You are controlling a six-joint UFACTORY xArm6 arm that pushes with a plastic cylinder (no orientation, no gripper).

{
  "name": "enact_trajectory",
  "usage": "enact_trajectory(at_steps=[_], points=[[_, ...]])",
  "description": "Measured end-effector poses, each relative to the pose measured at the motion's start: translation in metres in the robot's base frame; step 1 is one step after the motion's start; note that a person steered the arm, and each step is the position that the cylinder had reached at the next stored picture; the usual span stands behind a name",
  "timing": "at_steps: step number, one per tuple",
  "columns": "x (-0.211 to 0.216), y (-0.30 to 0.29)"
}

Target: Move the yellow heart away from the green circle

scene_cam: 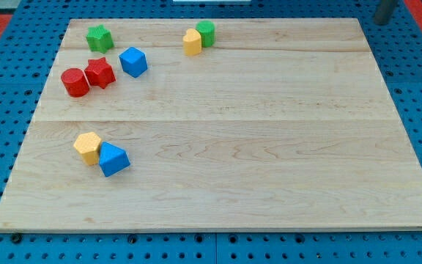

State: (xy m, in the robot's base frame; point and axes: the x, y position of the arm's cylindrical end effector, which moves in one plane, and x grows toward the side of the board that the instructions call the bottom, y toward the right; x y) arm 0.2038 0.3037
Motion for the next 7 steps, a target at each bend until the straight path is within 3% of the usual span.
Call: enact_trajectory(at_steps=[2, 3, 4, 6, 7], points=[[0.05, -0.194], [0.051, -0.269], [0.047, -0.307], [0.045, -0.311], [0.049, -0.351]])
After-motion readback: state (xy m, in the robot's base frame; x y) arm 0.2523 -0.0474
